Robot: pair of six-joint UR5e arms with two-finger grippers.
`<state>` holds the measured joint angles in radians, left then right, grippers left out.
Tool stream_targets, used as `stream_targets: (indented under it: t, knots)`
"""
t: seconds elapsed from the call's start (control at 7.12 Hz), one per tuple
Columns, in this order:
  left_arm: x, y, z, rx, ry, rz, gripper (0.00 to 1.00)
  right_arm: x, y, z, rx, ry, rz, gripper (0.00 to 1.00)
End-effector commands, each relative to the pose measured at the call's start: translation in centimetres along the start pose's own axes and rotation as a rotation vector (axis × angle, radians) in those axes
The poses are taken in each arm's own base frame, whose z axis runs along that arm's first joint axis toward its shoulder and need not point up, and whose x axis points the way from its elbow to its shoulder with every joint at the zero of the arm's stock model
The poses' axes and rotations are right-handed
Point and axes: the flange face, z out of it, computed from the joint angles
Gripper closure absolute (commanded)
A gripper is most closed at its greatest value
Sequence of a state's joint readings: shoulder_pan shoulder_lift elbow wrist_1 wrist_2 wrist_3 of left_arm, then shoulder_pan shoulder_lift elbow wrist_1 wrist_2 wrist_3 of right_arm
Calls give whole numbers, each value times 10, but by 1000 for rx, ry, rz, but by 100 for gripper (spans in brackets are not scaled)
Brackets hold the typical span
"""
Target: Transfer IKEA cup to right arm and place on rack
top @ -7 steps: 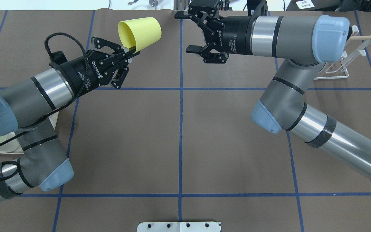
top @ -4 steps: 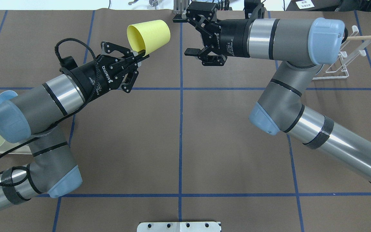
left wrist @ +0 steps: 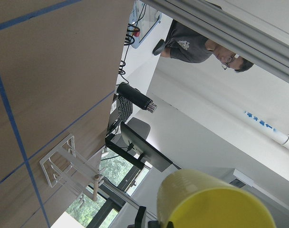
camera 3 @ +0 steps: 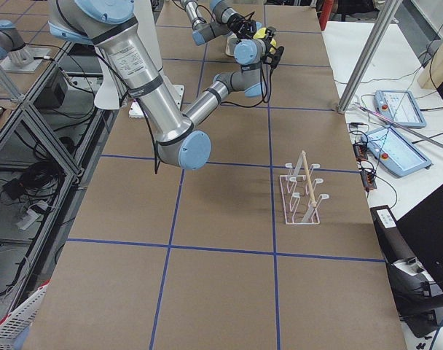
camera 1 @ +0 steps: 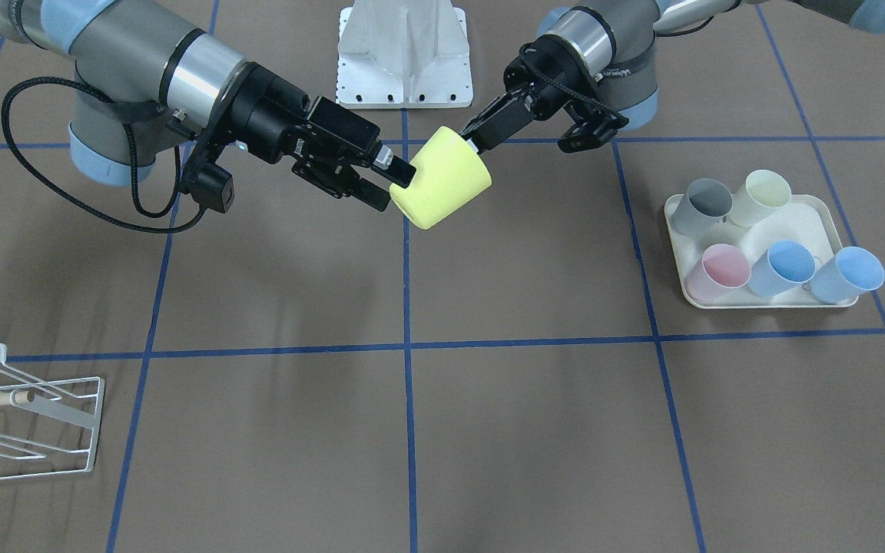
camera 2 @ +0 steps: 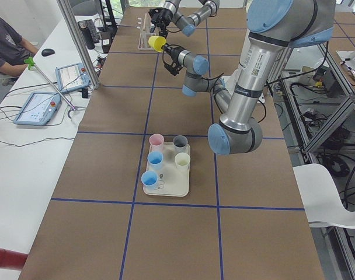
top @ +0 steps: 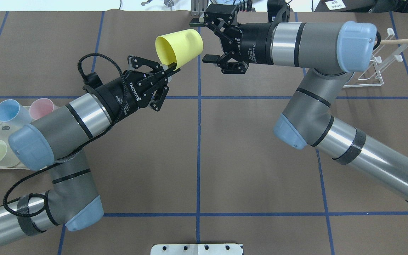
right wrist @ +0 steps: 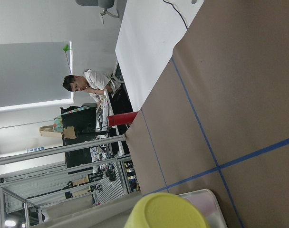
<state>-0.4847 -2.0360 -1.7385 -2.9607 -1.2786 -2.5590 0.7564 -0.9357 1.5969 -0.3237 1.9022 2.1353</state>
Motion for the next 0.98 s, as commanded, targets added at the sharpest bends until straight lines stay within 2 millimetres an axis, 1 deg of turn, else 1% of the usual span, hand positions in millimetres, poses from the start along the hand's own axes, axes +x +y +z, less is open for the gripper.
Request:
stream_targets:
  t: [0.0, 0.14, 0.28, 0.84]
  knots:
    - [-1, 9, 4, -9, 8, -8, 100, 2, 1, 1, -2, 3, 2, 0]
    - [-6, 12, 5, 0, 17, -13, 100, 1, 1, 1, 2, 0, 2, 0]
    - [-15, 19, 10, 0, 18, -22, 100, 2, 1, 2, 3, -1, 2, 0]
    - [-15, 28, 13, -5, 33, -30, 100, 3, 2, 3, 1, 0, 3, 0]
